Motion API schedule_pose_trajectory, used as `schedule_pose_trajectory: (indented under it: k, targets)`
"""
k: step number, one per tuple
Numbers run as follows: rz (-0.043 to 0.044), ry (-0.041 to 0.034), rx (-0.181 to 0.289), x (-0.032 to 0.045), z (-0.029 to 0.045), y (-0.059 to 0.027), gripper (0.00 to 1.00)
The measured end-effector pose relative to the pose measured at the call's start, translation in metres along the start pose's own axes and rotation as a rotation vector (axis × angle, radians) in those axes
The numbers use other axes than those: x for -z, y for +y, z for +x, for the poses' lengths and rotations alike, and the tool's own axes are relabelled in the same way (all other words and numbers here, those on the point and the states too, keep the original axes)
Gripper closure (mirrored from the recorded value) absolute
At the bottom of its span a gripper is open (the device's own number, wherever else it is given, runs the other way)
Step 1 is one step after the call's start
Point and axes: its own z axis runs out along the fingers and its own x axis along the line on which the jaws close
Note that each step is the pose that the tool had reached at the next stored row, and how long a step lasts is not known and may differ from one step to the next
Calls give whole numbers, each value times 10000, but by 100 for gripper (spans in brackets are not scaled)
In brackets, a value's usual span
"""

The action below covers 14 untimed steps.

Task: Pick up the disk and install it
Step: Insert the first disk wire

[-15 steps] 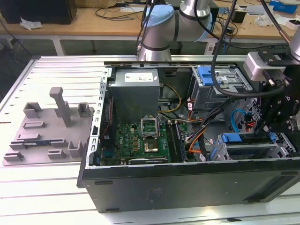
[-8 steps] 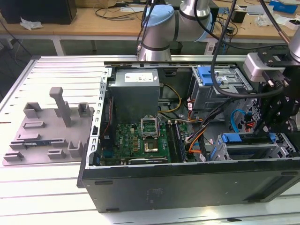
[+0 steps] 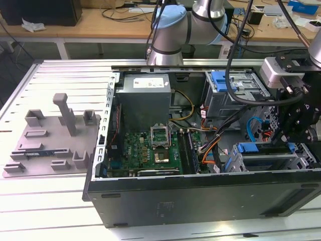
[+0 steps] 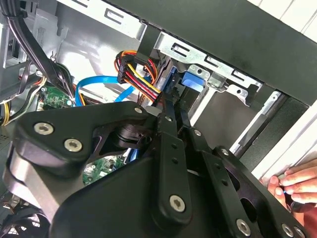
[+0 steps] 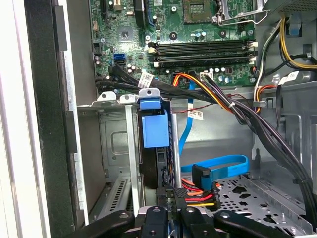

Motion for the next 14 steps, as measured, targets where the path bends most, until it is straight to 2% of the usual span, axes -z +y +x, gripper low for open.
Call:
schedule_pose_trajectory:
  k: [7, 8, 14]
  targets:
    - [-2, -2, 0, -37, 1, 2, 83]
    - [0, -4, 0, -34, 1, 2, 76]
    - [0, 1, 1, 136, -3, -6, 76]
